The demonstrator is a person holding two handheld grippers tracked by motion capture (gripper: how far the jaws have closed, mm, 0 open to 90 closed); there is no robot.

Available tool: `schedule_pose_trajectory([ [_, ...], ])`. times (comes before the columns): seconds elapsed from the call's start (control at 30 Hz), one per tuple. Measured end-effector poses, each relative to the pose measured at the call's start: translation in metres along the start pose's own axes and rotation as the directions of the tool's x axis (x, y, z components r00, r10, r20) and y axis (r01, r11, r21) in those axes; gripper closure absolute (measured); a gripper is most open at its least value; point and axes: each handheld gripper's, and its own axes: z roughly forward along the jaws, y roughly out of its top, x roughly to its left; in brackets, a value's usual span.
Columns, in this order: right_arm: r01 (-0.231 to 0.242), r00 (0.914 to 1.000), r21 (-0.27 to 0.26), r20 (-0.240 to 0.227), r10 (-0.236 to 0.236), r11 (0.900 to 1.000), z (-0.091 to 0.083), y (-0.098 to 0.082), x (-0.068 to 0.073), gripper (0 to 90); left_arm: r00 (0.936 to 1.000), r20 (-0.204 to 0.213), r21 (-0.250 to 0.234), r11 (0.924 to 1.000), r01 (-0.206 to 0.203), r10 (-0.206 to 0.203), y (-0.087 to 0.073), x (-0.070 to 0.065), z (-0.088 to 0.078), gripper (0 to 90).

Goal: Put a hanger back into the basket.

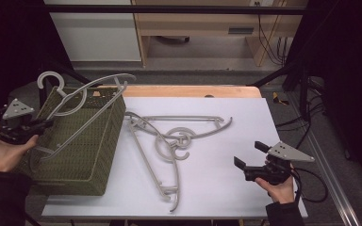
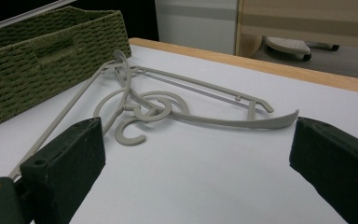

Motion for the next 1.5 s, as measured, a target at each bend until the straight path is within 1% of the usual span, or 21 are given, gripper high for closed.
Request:
schedule_pose_trajectory([
  [0.1, -0.004, 1.0000, 0.002, 0.000, 0.004, 1.000, 0.001, 0.000, 0.000, 3.6, 0.9997, -0.008, 0.009, 0.9997, 0.023, -0.023, -0.008, 0.008, 0.001, 82.4],
  [0.17, -0.005, 1.0000, 0.001, 0.001, 0.005, 1.000, 0.001, 0.000, 0.000, 3.6, 0.9994, -0.018, 0.022, 0.9993, 0.031, -0.030, -0.014, 0.013, 0.001, 82.4],
  [0.3, -0.006, 1.0000, 0.004, 0.001, 0.006, 1.000, 0.002, -0.001, 0.000, 3.6, 0.9989, -0.036, 0.050, 0.9983, 0.031, -0.029, -0.023, 0.016, 0.005, 82.4],
  [0.47, -0.007, 1.0000, 0.004, -0.001, 0.007, 1.000, 0.002, -0.001, 0.001, 3.5, 0.9985, -0.045, 0.075, 0.9966, 0.034, -0.031, -0.033, 0.021, 0.007, 82.4],
  [0.63, -0.005, 1.0000, 0.007, 0.000, 0.005, 1.000, 0.002, -0.001, 0.001, 3.5, 0.9972, -0.066, 0.091, 0.9950, 0.040, -0.034, -0.038, 0.025, 0.007, 82.4],
  [0.77, -0.005, 1.0000, 0.009, 0.000, 0.005, 1.000, 0.003, -0.001, 0.001, 3.5, 0.9961, -0.077, 0.115, 0.9919, 0.053, -0.044, -0.042, 0.026, 0.011, 82.3],
  [0.87, -0.004, 1.0000, 0.009, 0.000, 0.004, 1.000, 0.003, -0.001, 0.001, 3.5, 0.9961, -0.074, 0.146, 0.9876, 0.058, -0.048, -0.045, 0.025, 0.018, 82.3],
  [1.0, -0.006, 1.0000, 0.010, -0.001, 0.006, 1.000, 0.003, -0.001, 0.001, 3.6, 0.9970, -0.068, 0.193, 0.9800, 0.050, -0.038, -0.049, 0.021, 0.029, 82.1],
  [1.13, -0.008, 1.0000, 0.014, -0.002, 0.008, 1.000, 0.003, -0.001, 0.001, 3.7, 0.9980, -0.049, 0.227, 0.9726, 0.051, -0.041, -0.051, 0.016, 0.039, 81.7],
  [1.17, -0.004, 1.0000, 0.014, -0.004, 0.004, 1.000, 0.003, -0.001, 0.001, 3.7, 0.9982, -0.044, 0.230, 0.9719, 0.049, -0.040, -0.052, 0.015, 0.041, 81.5],
  [1.2, -0.002, 1.0000, 0.015, -0.002, 0.002, 1.000, 0.003, -0.001, 0.001, 3.7, 0.9982, -0.036, 0.235, 0.9704, 0.054, -0.047, -0.052, 0.014, 0.044, 81.2],
  [1.23, -0.005, 1.0000, 0.014, -0.004, 0.005, 1.000, 0.003, -0.001, 0.001, 3.7, 0.9980, -0.038, 0.243, 0.9683, 0.058, -0.051, -0.053, 0.013, 0.045, 80.9],
  [1.27, -0.001, 1.0000, 0.017, -0.002, 0.001, 1.000, 0.003, -0.001, 0.001, 3.7, 0.9981, -0.022, 0.254, 0.9653, 0.062, -0.058, -0.053, 0.013, 0.047, 80.8],
  [1.43, 0.004, 1.0000, 0.016, -0.004, -0.004, 1.000, 0.003, -0.001, 0.002, 3.8, 0.9952, -0.013, 0.288, 0.9527, 0.097, -0.097, -0.058, 0.015, 0.053, 80.0],
  [1.47, 0.003, 1.0000, 0.016, -0.005, -0.003, 1.000, 0.003, -0.001, 0.002, 3.8, 0.9947, -0.018, 0.289, 0.9519, 0.102, -0.102, -0.059, 0.015, 0.053, 79.4],
  [1.5, 0.003, 1.0000, 0.017, -0.005, -0.003, 1.000, 0.004, -0.001, 0.002, 3.8, 0.9942, -0.022, 0.280, 0.9541, 0.107, -0.106, -0.058, 0.015, 0.052, 77.8],
])
